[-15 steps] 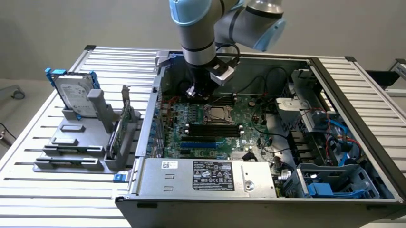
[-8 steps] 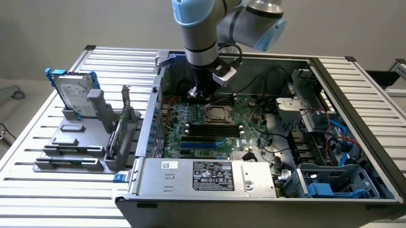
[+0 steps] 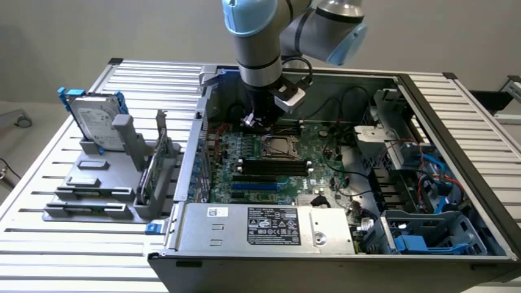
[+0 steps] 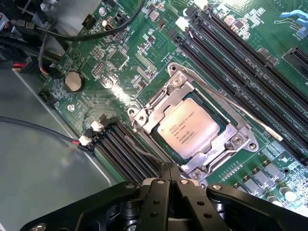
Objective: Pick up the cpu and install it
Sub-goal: 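Install the first cpu locking lever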
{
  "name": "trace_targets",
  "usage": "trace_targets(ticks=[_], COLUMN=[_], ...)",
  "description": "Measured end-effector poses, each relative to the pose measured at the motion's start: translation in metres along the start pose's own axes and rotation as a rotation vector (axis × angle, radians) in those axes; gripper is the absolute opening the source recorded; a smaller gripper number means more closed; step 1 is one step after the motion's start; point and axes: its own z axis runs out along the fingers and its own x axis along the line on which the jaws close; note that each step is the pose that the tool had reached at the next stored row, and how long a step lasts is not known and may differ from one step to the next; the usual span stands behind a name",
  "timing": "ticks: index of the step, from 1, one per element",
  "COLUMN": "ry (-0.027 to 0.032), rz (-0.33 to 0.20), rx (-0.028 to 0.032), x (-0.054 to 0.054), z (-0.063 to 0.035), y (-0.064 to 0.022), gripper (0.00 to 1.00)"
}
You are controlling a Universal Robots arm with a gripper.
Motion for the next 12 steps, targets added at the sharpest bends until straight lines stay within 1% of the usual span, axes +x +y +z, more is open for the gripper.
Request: trace_targets(ticks=[7, 12], ry=[-0.0001, -0.0002], rz=[0.000, 0.000], rx=[0.0004, 0.0004], x=[-0.0001, -0.0017], z=[0.0000, -0.0004], y=[0.0000, -0.0016], gripper=[0.11, 0.11])
